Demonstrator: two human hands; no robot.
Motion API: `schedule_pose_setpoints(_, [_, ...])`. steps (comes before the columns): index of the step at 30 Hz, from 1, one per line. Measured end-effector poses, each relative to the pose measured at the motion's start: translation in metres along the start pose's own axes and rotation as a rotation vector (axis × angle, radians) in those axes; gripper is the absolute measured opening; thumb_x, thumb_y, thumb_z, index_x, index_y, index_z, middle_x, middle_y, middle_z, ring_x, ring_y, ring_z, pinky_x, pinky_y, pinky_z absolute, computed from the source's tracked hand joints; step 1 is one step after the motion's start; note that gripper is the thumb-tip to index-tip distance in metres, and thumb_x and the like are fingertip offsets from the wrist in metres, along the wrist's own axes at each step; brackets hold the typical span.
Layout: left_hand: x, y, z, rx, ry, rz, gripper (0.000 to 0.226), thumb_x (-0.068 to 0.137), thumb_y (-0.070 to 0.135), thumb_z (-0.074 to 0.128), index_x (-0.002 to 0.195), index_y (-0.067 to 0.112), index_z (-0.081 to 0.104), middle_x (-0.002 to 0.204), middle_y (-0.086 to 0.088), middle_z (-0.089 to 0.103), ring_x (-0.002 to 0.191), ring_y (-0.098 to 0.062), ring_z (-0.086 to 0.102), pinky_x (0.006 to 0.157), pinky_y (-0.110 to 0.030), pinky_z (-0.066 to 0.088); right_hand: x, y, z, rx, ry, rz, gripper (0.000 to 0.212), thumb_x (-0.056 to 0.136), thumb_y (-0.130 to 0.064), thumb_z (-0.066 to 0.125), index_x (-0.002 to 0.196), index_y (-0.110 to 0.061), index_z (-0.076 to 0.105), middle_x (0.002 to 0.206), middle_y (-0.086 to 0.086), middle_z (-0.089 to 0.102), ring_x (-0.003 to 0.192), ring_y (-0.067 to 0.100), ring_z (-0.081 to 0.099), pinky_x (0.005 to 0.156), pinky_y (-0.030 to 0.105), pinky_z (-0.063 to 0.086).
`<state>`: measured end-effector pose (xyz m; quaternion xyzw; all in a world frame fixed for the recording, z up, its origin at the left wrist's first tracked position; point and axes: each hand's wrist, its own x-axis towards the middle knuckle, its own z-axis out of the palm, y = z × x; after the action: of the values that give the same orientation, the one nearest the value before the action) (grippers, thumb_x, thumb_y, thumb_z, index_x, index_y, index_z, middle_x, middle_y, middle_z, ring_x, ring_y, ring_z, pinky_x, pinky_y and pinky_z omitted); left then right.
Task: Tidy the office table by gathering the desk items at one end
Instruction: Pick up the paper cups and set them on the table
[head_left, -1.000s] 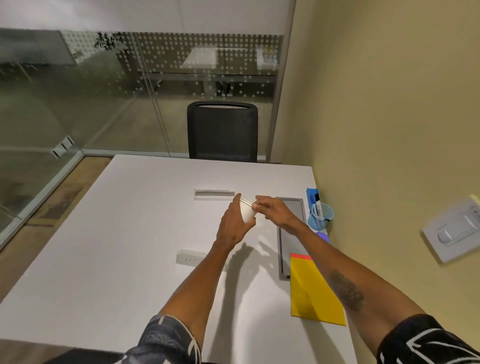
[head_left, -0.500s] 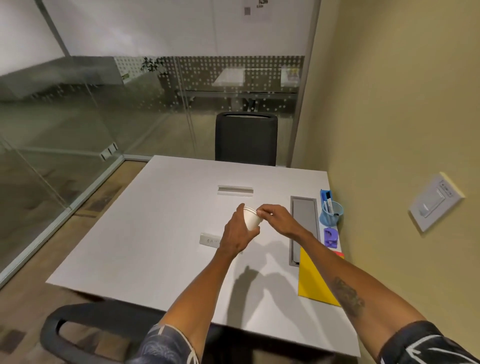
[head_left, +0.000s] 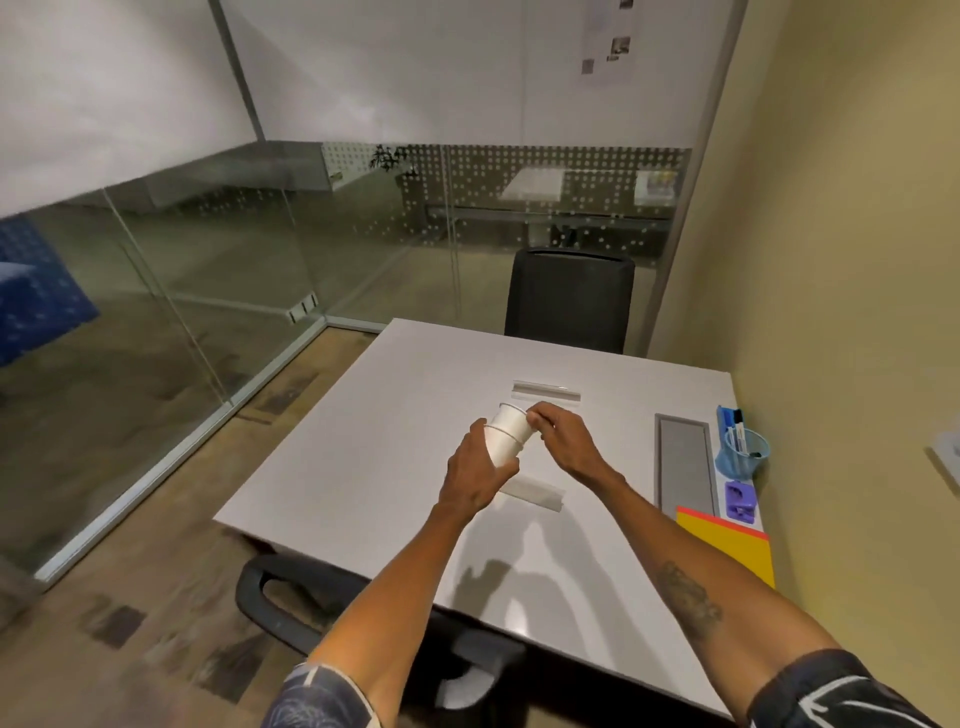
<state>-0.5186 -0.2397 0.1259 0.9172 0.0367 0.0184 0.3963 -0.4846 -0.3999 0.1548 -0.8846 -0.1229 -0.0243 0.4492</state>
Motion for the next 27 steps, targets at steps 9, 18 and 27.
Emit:
schedule_pose_setpoints(9, [-0.018, -0.08, -0.111, -0.213, 0.149, 0.026, 0.073, 0.081, 0.043, 0.074, 0.139, 0.029, 0.033, 0.129, -0.002, 0.056, 0.103, -0.02, 0.059, 0.083, -0.031, 0.055, -0.006, -0.099, 0.125, 0.35, 0.049, 0.081, 0.048, 0.1, -0.041, 0.05, 0.144, -0.022, 0.044, 0.137, -0.005, 0.052, 0.119, 0.012, 0.053, 0.102, 0.029, 0.047])
schedule_pose_setpoints(18, [-0.051, -0.19, -0.222, -0.288, 0.098, 0.052, 0.073, 0.076, 0.047, 0.074, 0.137, 0.041, 0.034, 0.133, 0.008, 0.057, 0.115, -0.018, 0.06, 0.087, -0.028, 0.052, -0.011, -0.198, 0.258, 0.628, -0.148, 0.093, 0.008, 0.091, -0.043, 0.064, 0.087, -0.04, 0.07, 0.087, -0.023, 0.067, 0.093, 0.011, 0.06, 0.084, 0.03, 0.048])
schedule_pose_setpoints(27, [-0.05, -0.275, -0.29, -0.224, 0.217, -0.019, 0.07, 0.076, 0.038, 0.077, 0.136, 0.035, 0.041, 0.132, 0.005, 0.053, 0.113, -0.019, 0.058, 0.081, -0.023, 0.043, 0.021, -0.25, 0.357, 0.698, -0.149, 0.155, 0.037, 0.088, -0.037, 0.07, 0.12, -0.031, 0.053, 0.121, -0.006, 0.055, 0.104, 0.007, 0.06, 0.087, 0.026, 0.053])
